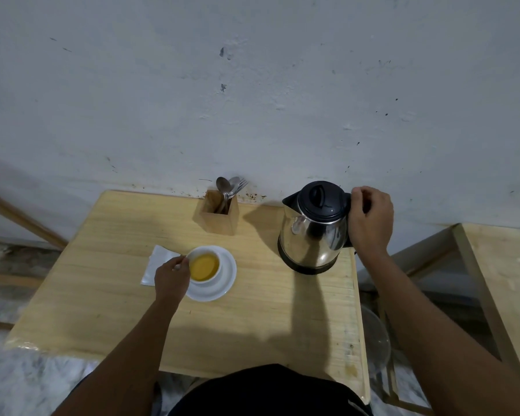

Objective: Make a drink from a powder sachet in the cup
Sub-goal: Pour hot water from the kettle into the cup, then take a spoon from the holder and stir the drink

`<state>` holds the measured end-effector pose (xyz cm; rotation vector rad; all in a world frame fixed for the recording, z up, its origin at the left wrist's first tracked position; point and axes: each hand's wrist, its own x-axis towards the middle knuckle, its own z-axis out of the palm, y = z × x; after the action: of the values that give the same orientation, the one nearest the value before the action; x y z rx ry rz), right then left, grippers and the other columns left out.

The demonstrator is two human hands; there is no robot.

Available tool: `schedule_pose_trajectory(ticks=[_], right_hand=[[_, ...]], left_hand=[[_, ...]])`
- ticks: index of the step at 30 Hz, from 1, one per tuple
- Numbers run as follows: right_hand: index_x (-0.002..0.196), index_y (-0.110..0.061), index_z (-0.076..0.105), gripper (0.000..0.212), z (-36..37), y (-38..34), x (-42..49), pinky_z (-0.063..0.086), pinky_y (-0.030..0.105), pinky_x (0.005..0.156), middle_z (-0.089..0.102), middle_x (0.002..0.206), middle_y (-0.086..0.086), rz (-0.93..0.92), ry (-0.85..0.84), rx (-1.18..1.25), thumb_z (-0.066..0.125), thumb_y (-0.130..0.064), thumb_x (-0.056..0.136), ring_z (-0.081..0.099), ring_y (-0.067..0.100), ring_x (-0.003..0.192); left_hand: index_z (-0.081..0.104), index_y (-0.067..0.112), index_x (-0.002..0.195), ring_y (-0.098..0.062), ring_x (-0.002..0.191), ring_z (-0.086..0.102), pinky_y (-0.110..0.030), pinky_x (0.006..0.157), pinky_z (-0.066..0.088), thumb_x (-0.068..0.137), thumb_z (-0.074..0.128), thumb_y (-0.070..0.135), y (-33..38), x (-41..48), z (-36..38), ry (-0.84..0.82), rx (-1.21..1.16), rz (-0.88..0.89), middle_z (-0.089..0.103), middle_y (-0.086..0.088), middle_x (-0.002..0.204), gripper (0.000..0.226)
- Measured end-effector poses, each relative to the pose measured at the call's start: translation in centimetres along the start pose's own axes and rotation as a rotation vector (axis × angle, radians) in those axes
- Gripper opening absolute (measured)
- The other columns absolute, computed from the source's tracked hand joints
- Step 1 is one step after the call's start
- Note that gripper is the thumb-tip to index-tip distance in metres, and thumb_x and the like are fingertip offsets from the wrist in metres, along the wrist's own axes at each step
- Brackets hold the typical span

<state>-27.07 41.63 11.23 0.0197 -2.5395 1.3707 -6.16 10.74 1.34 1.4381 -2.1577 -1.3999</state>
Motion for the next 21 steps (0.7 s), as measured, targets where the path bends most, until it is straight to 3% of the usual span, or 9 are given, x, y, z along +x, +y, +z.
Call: schedule_pose_trajectory(ticks=[3, 6, 10, 12, 15, 18, 21], right_hand=[[0.106, -0.023, 0.063, 0.027, 0.7, -2.3, -1.4, 0.039, 0.049, 0.103, 0.058, 0.113, 0.001, -0.133, 0.033, -0.103, 0.052, -0.043, 0.091, 0.053, 0.019, 0.107], [0.103, -0.020, 0.064, 0.022, 1.9, -4.7, -3.1, 0.033, 0.054, 0.106, 0.060, 0.110, 0.003, -0.318, 0.042, -0.167, 0.058, -0.036, 0.089, 0.053, 0.022, 0.107], [0.099, -0.019, 0.069, 0.018, 5.0, -7.6, -5.2, 0.030, 0.045, 0.110, 0.062, 0.102, 0.000, -0.583, -0.004, -0.140, 0.062, -0.028, 0.085, 0.054, 0.017, 0.101], [0.096, -0.018, 0.070, 0.016, 6.9, -8.9, -6.2, 0.039, 0.039, 0.099, 0.062, 0.098, 0.000, -0.667, -0.062, -0.101, 0.062, -0.026, 0.084, 0.057, 0.016, 0.094], [0.096, -0.024, 0.067, 0.011, 9.7, -10.8, -7.0, 0.048, 0.029, 0.070, 0.059, 0.098, -0.009, -0.517, -0.335, -0.021, 0.062, -0.027, 0.087, 0.059, 0.010, 0.075], [0.093, -0.036, 0.061, 0.007, 13.5, -11.9, -6.3, 0.050, 0.031, 0.072, 0.057, 0.091, -0.017, -0.164, -0.614, 0.031, 0.059, -0.036, 0.086, 0.058, 0.005, 0.075], [0.094, -0.035, 0.060, 0.011, 17.5, -11.4, -4.6, 0.051, 0.032, 0.076, 0.062, 0.086, -0.015, -0.029, -0.676, -0.072, 0.059, -0.040, 0.084, 0.062, 0.013, 0.085]], left_hand=[[0.071, 0.011, 0.101, -0.033, 0.089, 0.066, -0.045, 0.087, 0.052, 0.089, 0.053, 0.028, 0.1, 0.2, -0.4, -0.037, -0.008, -0.003, 0.072, -0.012, 0.090, 0.027], [0.073, 0.013, 0.089, -0.030, 0.080, 0.063, -0.038, 0.079, 0.049, 0.089, 0.053, 0.025, 0.5, 0.1, -1.0, -0.088, -0.005, 0.004, 0.067, -0.007, 0.074, 0.024], [0.070, 0.011, 0.076, -0.021, 0.068, 0.055, -0.034, 0.072, 0.045, 0.088, 0.053, 0.024, 0.7, 0.7, -1.8, -0.174, 0.012, -0.013, 0.061, -0.004, 0.064, 0.024], [0.068, 0.007, 0.078, -0.020, 0.068, 0.054, -0.034, 0.070, 0.045, 0.088, 0.052, 0.026, 0.6, 1.2, -2.3, -0.227, 0.005, -0.017, 0.060, -0.006, 0.066, 0.027], [0.071, 0.009, 0.090, -0.020, 0.066, 0.057, -0.036, 0.073, 0.049, 0.092, 0.051, 0.023, 0.3, 1.9, -3.0, -0.298, -0.001, 0.006, 0.063, -0.006, 0.069, 0.025], [0.069, 0.010, 0.102, -0.015, 0.062, 0.058, -0.031, 0.071, 0.049, 0.095, 0.051, 0.020, 0.4, 2.5, -3.7, -0.386, -0.001, 0.028, 0.063, -0.001, 0.071, 0.023], [0.067, 0.014, 0.102, -0.014, 0.062, 0.061, -0.017, 0.058, 0.048, 0.096, 0.047, 0.016, 0.5, 3.2, -4.3, -0.486, 0.060, 0.049, 0.065, -0.005, 0.080, 0.021]])
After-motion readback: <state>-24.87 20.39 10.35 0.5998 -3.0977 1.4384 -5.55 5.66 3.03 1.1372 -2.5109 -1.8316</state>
